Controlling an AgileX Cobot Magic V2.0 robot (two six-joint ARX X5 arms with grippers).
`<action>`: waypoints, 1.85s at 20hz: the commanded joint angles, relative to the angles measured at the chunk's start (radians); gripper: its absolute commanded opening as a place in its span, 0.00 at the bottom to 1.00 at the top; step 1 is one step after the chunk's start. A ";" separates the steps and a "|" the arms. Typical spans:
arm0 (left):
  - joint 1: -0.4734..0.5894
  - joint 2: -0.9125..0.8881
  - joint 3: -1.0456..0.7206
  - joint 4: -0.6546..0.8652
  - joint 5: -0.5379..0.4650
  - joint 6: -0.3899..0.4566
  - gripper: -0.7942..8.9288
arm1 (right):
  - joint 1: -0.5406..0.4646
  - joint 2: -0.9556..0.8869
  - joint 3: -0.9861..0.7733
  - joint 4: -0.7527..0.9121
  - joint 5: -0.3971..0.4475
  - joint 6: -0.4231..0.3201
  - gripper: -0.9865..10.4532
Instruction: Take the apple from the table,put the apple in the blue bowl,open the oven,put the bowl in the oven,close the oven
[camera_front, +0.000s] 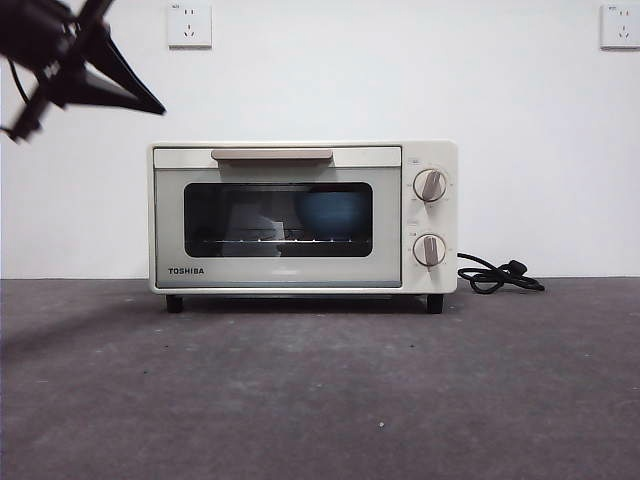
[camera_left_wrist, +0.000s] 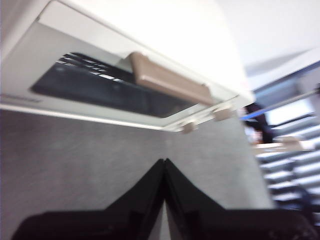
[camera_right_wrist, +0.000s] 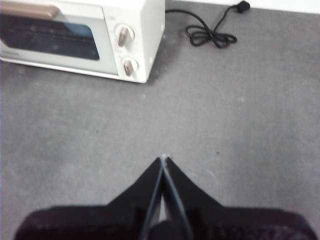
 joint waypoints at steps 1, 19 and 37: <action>-0.051 -0.118 0.002 -0.147 -0.189 0.143 0.08 | 0.000 0.000 -0.009 -0.028 0.003 0.008 0.09; -0.395 -0.718 0.003 -0.658 -0.538 0.243 0.08 | 0.000 0.001 -0.009 -0.051 0.003 0.008 0.09; -0.055 -0.922 -0.666 0.204 -0.484 0.746 0.08 | 0.000 0.014 -0.009 -0.051 0.003 0.008 0.09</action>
